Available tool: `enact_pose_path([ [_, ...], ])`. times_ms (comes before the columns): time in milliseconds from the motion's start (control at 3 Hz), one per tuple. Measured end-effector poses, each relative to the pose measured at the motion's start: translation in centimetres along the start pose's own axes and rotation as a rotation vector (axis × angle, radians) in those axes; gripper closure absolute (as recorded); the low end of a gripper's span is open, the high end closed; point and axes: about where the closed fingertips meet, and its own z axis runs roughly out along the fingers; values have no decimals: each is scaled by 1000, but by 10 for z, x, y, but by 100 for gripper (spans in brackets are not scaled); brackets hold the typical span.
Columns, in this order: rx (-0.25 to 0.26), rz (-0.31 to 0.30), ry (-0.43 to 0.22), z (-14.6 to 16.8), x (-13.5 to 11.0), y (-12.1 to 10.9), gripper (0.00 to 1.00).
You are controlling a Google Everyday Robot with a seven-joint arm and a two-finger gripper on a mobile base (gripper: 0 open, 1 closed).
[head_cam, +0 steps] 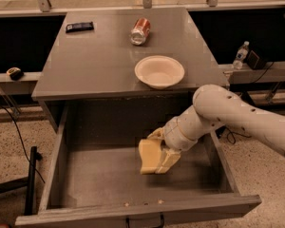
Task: Place sponge into top drawer
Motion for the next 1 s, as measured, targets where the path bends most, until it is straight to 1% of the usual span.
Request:
enact_pose_path([
  [333, 0, 0, 0, 0, 0, 0, 11],
  [667, -6, -5, -2, 0, -1, 0, 0],
  [1000, -46, -22, -11, -6, -10, 7, 0],
])
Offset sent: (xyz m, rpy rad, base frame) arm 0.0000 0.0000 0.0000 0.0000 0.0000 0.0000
